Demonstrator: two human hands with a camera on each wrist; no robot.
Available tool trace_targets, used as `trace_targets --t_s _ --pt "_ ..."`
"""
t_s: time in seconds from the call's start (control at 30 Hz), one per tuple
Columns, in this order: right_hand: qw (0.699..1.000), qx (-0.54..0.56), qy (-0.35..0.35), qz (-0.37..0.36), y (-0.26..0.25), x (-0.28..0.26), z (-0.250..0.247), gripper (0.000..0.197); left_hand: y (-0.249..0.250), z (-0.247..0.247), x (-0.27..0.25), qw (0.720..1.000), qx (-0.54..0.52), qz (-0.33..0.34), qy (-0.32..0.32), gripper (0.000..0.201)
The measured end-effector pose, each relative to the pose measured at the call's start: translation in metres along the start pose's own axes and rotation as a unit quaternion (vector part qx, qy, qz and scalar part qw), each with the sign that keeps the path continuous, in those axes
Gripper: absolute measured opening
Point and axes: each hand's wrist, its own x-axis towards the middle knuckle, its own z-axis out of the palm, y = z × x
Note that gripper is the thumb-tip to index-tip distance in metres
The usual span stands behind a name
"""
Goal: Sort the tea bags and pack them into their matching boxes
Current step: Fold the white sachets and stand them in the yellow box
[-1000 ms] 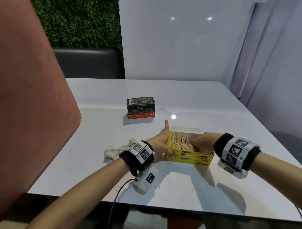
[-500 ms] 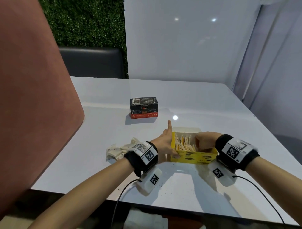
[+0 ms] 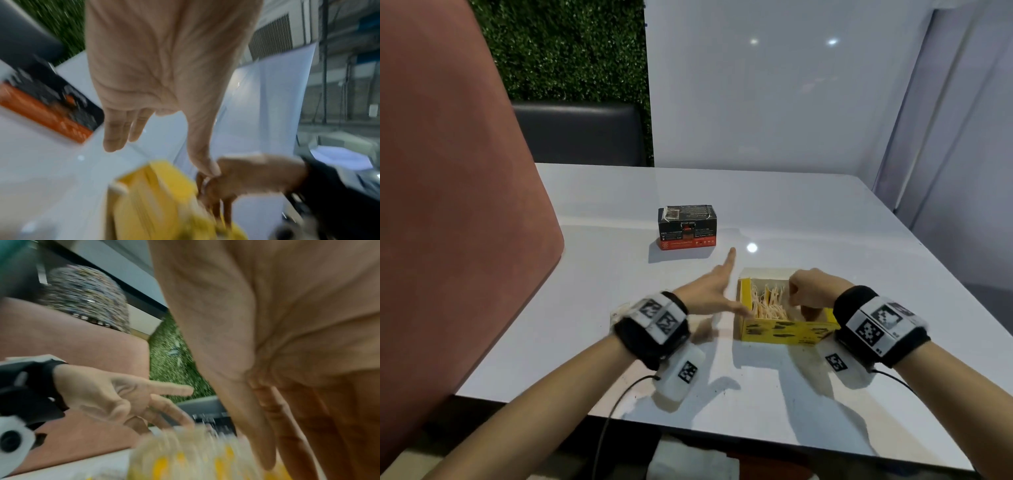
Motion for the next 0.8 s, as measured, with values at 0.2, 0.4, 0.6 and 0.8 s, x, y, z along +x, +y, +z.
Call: trace_targets --t_s 0.2,0.4,0.6,0.8 --pt "0.979 0.078 0.125 -0.138 -0.053 -0.025 -0.019 0.01 -0.073 -0.077 -0.059 0.979 0.014 -0.126 0.16 0.04" --pt "0.979 -0.034 0.034 -0.197 -0.125 0.002 0.023 0.022 -0.116 -0.068 -0.067 0.946 -0.007 -0.31 0.094 0.04" --pt "0.971 -0.17 -0.004 -0.169 -0.14 0.018 0.054 0.041 -0.116 -0.049 -0.052 0.943 0.02 -0.314 0.108 0.037" --pt "0.976 -0.144 0.018 -0.16 -0.132 0.017 0.06 0.023 -0.125 -0.045 -0.051 0.951 0.027 -0.288 0.111 0.029"
